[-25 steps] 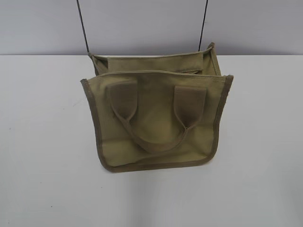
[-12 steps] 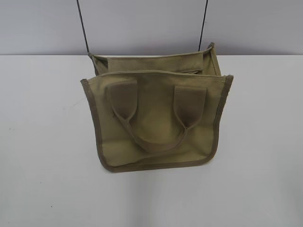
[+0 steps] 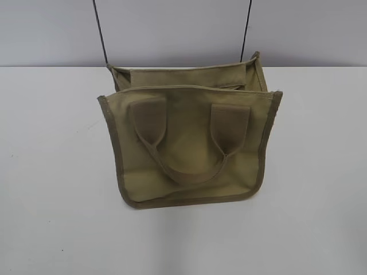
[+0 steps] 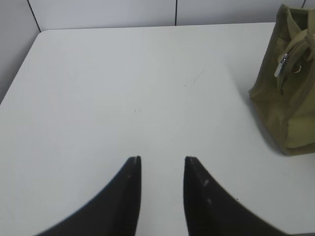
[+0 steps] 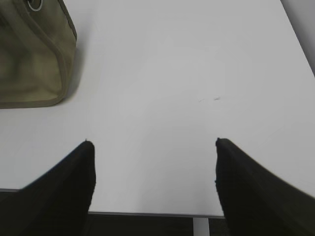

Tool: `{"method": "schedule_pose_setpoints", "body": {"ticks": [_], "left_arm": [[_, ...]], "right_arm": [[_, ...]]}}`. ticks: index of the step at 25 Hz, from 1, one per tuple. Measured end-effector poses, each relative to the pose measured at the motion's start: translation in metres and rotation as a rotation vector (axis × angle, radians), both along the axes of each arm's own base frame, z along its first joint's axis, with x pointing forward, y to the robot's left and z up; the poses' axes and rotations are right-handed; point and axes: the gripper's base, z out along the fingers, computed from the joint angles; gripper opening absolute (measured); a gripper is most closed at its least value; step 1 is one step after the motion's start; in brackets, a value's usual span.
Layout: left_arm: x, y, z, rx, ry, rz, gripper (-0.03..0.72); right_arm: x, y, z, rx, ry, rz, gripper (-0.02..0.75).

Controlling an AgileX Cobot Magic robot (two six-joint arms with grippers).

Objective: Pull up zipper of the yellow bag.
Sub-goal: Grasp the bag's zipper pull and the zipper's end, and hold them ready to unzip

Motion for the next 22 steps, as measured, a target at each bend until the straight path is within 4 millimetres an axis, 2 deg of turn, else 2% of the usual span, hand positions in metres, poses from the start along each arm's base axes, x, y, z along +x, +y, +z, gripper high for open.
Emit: {"method": "schedule_pose_setpoints", "body": {"ticks": [3, 7, 13, 17, 20, 22], "left_arm": [[0.002, 0.000, 0.001, -0.002, 0.004, -0.001, 0.235], [0.013, 0.000, 0.017, -0.018, -0.089, 0.003, 0.328], [0.060, 0.002, 0.043, -0.039, -0.284, 0.035, 0.484], [0.101, 0.003, 0.034, -0.066, -0.418, 0.060, 0.529], [0.126, 0.003, 0.012, -0.079, -0.483, 0.073, 0.529], [0.142, 0.000, -0.005, -0.065, -0.460, 0.052, 0.514]], "right_arm": [[0.000, 0.000, 0.000, 0.000, 0.000, 0.000, 0.554], [0.000, 0.000, 0.000, 0.000, 0.000, 0.000, 0.554], [0.000, 0.000, 0.000, 0.000, 0.000, 0.000, 0.554], [0.000, 0.000, 0.000, 0.000, 0.000, 0.000, 0.554], [0.000, 0.000, 0.000, 0.000, 0.000, 0.000, 0.554], [0.000, 0.000, 0.000, 0.000, 0.000, 0.000, 0.554]]}}
